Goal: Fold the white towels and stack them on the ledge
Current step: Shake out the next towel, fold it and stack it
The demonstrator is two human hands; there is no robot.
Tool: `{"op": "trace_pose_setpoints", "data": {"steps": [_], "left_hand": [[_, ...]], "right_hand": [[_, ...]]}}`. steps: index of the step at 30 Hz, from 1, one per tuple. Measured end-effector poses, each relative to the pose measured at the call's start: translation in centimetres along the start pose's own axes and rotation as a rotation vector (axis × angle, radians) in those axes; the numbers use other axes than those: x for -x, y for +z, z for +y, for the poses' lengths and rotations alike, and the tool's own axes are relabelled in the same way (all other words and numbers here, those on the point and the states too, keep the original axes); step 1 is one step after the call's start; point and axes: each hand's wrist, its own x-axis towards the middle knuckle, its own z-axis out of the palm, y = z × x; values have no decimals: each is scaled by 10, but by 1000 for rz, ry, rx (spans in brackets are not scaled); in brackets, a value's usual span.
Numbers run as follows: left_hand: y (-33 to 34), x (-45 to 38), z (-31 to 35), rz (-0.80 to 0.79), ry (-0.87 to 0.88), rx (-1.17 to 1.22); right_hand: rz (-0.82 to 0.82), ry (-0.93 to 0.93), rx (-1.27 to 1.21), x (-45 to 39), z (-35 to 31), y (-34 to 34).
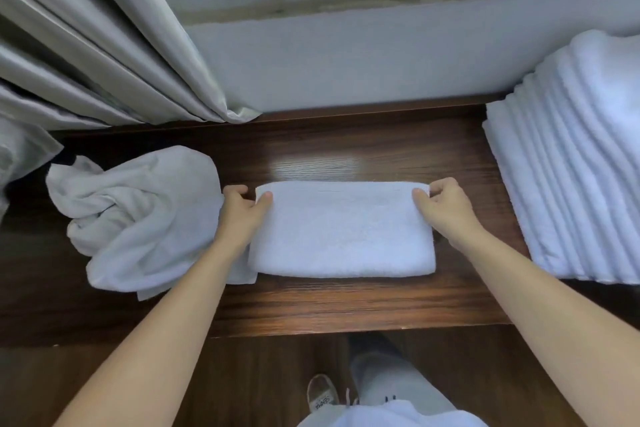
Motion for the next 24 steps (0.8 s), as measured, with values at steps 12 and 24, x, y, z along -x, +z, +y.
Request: {"op": "trace_pose_setpoints", "data": {"steps": [12,24], "left_hand": [[25,60,-55,180,97,-440],[81,41,-12,10,858,-832]], "right_hand": [[40,-23,113,50,42,27],[1,-727,869,43,-5,114]]}}
